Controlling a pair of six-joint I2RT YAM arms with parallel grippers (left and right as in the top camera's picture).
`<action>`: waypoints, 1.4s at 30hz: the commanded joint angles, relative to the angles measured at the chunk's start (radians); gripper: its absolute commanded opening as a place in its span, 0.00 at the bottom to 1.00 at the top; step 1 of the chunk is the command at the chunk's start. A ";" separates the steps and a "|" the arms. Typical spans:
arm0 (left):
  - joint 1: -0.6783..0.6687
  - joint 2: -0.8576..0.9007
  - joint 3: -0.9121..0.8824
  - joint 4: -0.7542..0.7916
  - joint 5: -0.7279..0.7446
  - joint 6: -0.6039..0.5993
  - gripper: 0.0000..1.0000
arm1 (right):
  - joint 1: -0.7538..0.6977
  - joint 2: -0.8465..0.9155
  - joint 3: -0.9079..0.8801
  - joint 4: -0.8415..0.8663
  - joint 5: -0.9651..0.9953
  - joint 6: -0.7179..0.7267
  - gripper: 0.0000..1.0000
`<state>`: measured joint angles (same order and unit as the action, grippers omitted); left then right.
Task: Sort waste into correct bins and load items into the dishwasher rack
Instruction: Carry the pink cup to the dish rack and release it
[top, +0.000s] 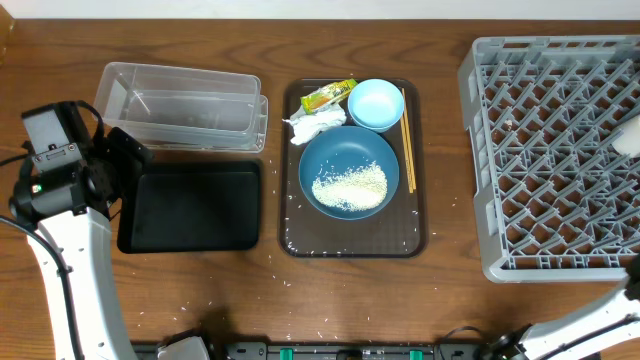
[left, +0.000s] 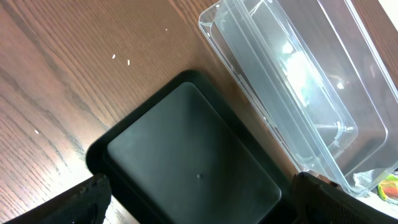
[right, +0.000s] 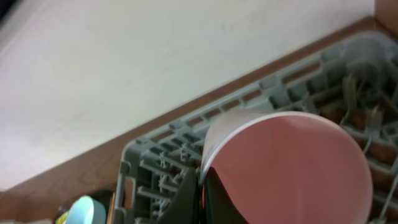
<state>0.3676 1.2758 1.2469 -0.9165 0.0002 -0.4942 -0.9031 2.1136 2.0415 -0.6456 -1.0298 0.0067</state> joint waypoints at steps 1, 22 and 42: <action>0.003 0.004 0.021 -0.003 -0.009 -0.001 0.95 | -0.057 0.067 0.004 0.101 -0.305 0.066 0.01; 0.003 0.004 0.021 -0.003 -0.009 -0.001 0.95 | -0.107 0.360 0.004 0.196 -0.192 0.240 0.01; 0.003 0.004 0.021 -0.003 -0.009 -0.001 0.95 | -0.103 -0.046 0.004 -0.262 0.387 0.246 0.16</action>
<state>0.3676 1.2758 1.2469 -0.9165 -0.0002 -0.4942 -1.0103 2.2028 2.0373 -0.8875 -0.7353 0.2314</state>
